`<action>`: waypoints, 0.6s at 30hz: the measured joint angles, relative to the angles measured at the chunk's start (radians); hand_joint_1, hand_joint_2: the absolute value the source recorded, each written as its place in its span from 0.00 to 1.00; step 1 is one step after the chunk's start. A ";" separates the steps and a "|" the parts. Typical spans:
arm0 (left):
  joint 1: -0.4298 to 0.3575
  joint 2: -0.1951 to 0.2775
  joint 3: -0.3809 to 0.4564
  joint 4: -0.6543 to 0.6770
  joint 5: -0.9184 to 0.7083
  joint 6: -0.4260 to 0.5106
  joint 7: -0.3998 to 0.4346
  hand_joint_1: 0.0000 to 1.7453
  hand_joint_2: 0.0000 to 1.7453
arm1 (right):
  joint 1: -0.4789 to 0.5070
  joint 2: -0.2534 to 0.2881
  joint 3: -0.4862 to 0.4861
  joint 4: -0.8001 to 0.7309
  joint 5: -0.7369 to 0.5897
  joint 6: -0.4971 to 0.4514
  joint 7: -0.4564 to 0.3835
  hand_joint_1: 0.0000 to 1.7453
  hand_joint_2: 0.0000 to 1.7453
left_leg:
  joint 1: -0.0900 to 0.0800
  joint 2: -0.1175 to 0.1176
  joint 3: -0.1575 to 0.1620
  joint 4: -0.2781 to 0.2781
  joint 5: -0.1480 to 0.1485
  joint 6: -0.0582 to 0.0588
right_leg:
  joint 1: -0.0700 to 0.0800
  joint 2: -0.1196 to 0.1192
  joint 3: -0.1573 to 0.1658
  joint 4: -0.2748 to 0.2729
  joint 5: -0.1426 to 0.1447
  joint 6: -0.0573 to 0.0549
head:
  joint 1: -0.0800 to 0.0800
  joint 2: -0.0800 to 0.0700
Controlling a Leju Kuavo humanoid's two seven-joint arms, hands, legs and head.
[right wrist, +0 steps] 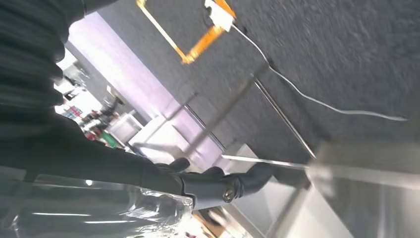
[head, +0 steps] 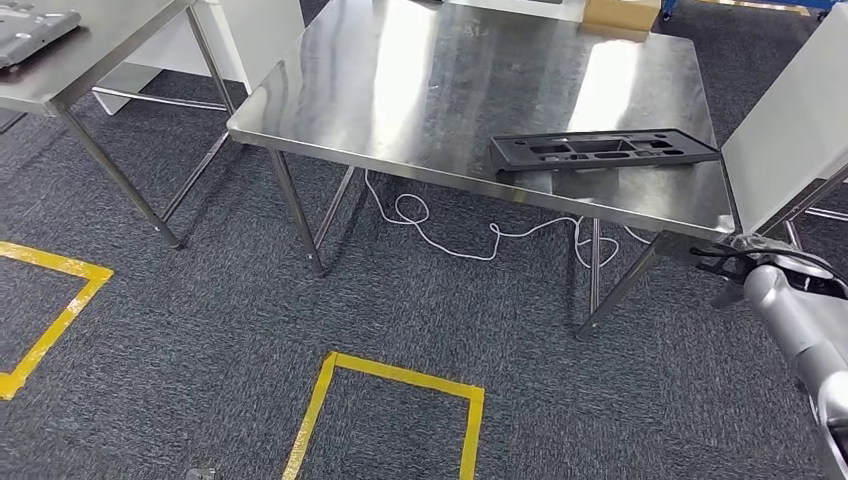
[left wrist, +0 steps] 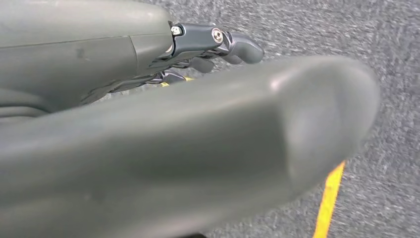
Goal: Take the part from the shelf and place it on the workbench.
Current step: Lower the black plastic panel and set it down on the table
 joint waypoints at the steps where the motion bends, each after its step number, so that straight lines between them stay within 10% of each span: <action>1: -0.002 -0.001 0.000 0.000 -0.002 0.000 0.000 0.00 0.00 | 0.017 -0.004 -0.008 0.002 -0.003 -0.016 0.011 0.00 1.00 | 0.002 -0.002 0.052 -0.066 -0.010 -0.006 | 0.000 0.000 -0.015 0.011 0.004 0.006 | -0.002 0.000; 5: -0.008 -0.006 0.000 0.000 -0.009 -0.001 0.001 0.00 0.00 | 0.096 -0.009 -0.041 0.013 -0.013 -0.070 0.031 0.00 1.00 | -0.011 -0.010 0.113 -0.180 -0.045 0.023 | 0.013 -0.003 -0.042 0.025 0.029 0.043 | -0.002 0.000; 8: -0.010 -0.006 0.000 0.000 -0.010 -0.001 0.002 0.00 0.00 | 0.146 -0.010 -0.056 0.025 -0.018 -0.079 0.043 0.00 0.25 | -0.018 -0.002 0.085 -0.194 -0.009 0.071 | 0.002 0.001 -0.075 0.074 -0.023 0.049 | 0.002 0.000; 9: -0.011 -0.006 0.000 0.000 -0.011 -0.001 0.003 0.00 0.00 | 0.162 -0.009 -0.066 0.028 -0.023 -0.087 0.053 0.00 0.25 | -0.020 -0.001 0.071 -0.194 0.004 0.080 | -0.001 0.004 -0.094 0.128 -0.069 0.043 | 0.004 0.000; 11: -0.012 -0.007 0.000 0.000 -0.012 -0.001 0.006 0.00 0.00 | 0.209 0.000 -0.095 0.037 -0.039 -0.125 0.075 0.00 0.75 | -0.023 -0.001 0.039 -0.194 0.030 0.087 | -0.001 0.008 -0.122 0.259 -0.144 0.044 | 0.008 0.000; 12: -0.012 -0.008 0.000 0.001 -0.013 -0.001 0.007 0.00 0.00 | 0.241 0.010 -0.113 0.042 -0.047 -0.155 0.081 0.00 1.00 | -0.024 -0.001 0.022 -0.194 0.044 0.087 | 0.000 0.010 -0.121 0.305 -0.155 0.051 | 0.008 0.000; 13: -0.012 -0.009 0.000 0.001 -0.013 0.000 0.009 0.00 0.00 | 0.276 0.022 -0.133 0.047 -0.055 -0.190 0.082 0.00 1.00 | -0.024 -0.001 0.007 -0.193 0.057 0.085 | 0.002 0.013 -0.104 0.322 -0.146 0.062 | 0.008 0.000; 15: -0.013 -0.012 0.000 0.001 -0.014 0.000 0.011 0.00 0.00 | 0.346 0.053 -0.173 0.055 -0.069 -0.259 0.068 0.00 1.00 | -0.024 -0.001 -0.020 -0.193 0.081 0.079 | 0.004 0.015 -0.020 0.251 -0.106 0.074 | 0.008 0.000; 18: -0.018 -0.019 0.000 0.000 -0.016 0.000 0.014 0.00 0.00 | 0.439 0.105 -0.232 0.064 -0.072 -0.341 0.011 0.00 1.00 | -0.023 0.003 -0.035 -0.199 0.116 0.061 | 0.024 0.013 0.130 0.034 -0.139 0.040 | 0.006 0.000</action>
